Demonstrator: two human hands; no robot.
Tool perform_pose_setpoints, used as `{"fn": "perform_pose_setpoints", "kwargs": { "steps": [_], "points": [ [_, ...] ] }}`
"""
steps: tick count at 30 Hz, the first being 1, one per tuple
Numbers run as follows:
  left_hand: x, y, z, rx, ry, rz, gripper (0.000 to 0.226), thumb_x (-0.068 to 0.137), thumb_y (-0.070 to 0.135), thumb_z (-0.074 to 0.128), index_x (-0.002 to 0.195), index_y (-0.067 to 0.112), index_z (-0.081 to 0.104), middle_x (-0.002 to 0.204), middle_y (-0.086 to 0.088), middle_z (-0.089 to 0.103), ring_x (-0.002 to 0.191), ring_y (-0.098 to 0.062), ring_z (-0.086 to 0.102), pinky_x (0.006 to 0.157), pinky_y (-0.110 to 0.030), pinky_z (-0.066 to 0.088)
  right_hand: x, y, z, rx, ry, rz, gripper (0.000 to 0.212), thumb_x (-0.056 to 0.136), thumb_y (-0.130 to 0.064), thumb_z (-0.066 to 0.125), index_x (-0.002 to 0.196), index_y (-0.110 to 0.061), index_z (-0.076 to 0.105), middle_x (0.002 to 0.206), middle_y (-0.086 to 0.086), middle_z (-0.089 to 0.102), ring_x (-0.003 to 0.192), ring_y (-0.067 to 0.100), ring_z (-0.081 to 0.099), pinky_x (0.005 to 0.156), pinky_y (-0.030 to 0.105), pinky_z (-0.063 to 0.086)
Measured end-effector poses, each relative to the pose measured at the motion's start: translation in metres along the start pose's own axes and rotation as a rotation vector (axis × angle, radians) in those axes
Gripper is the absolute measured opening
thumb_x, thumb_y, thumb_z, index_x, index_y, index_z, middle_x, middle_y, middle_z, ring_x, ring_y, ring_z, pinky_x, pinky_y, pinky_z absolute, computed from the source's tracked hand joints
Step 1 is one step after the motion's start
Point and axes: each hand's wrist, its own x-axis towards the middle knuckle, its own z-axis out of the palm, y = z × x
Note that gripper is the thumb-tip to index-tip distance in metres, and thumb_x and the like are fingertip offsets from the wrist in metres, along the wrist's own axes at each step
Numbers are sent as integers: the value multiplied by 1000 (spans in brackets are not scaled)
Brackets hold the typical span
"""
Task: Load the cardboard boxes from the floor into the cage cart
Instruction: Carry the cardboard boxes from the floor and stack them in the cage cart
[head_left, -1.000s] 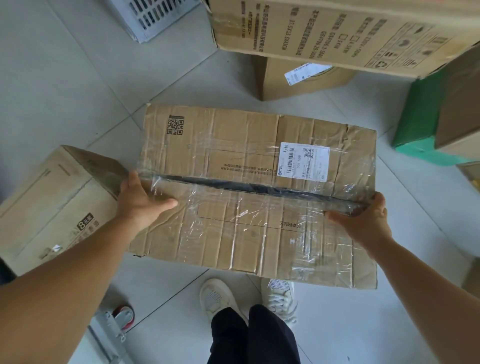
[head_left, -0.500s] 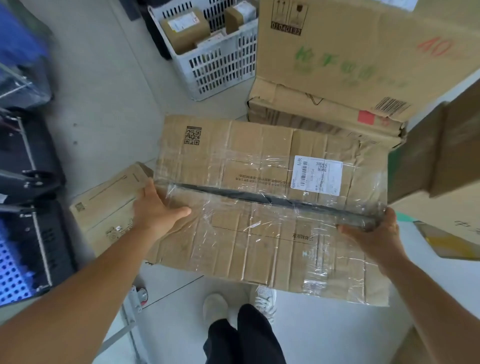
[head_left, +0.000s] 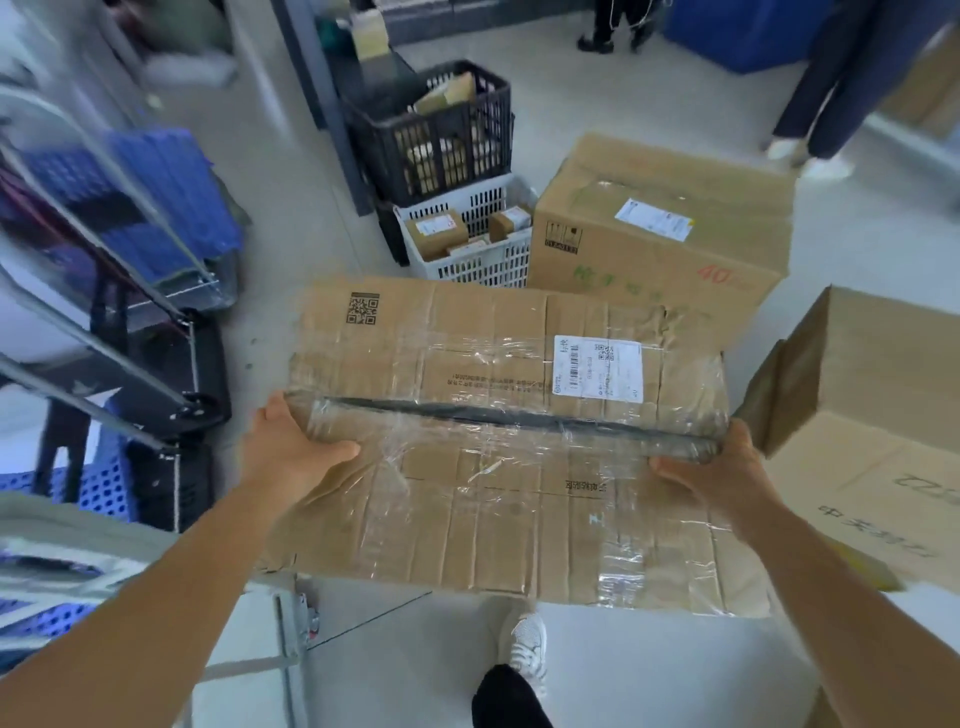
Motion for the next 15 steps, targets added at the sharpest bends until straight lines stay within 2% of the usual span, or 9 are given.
{"fn": "perform_pose_setpoints", "kwargs": {
  "steps": [3, 9, 12, 15],
  "points": [
    [-31, -8, -38, -21, 45, -3, 112, 64, 43, 85, 151, 14, 19, 147, -17, 33, 133, -40, 36, 106, -51, 36, -34, -17, -20, 9, 13, -44, 103, 57, -38, 93, 140, -23, 32, 135, 13, 45, 115, 36, 53, 98, 53, 48],
    [-91, -19, -97, -90, 93, -13, 113, 59, 50, 86, 148, 16, 25, 144, -17, 36, 130, -41, 39, 105, -55, 38, -91, -50, -66, -30, 36, -130, 114, 59, -43, 91, 149, -22, 25, 142, 12, 44, 119, 35, 53, 98, 47, 48],
    [-118, -23, -117, -131, 120, -27, 118, 59, 51, 85, 151, 15, 19, 147, -16, 33, 133, -40, 36, 107, -54, 37, -108, -65, -84, -54, 27, -178, 112, 60, -43, 90, 149, -23, 25, 141, 13, 45, 117, 36, 54, 98, 47, 48],
    [-146, -24, -133, -126, 174, -29, 117, 62, 51, 83, 152, 13, 18, 147, -18, 34, 133, -40, 36, 106, -52, 37, -122, -80, -100, -47, 13, -227, 101, 59, -41, 91, 141, -23, 35, 129, 12, 53, 107, 32, 60, 92, 45, 52]
  ]
}}
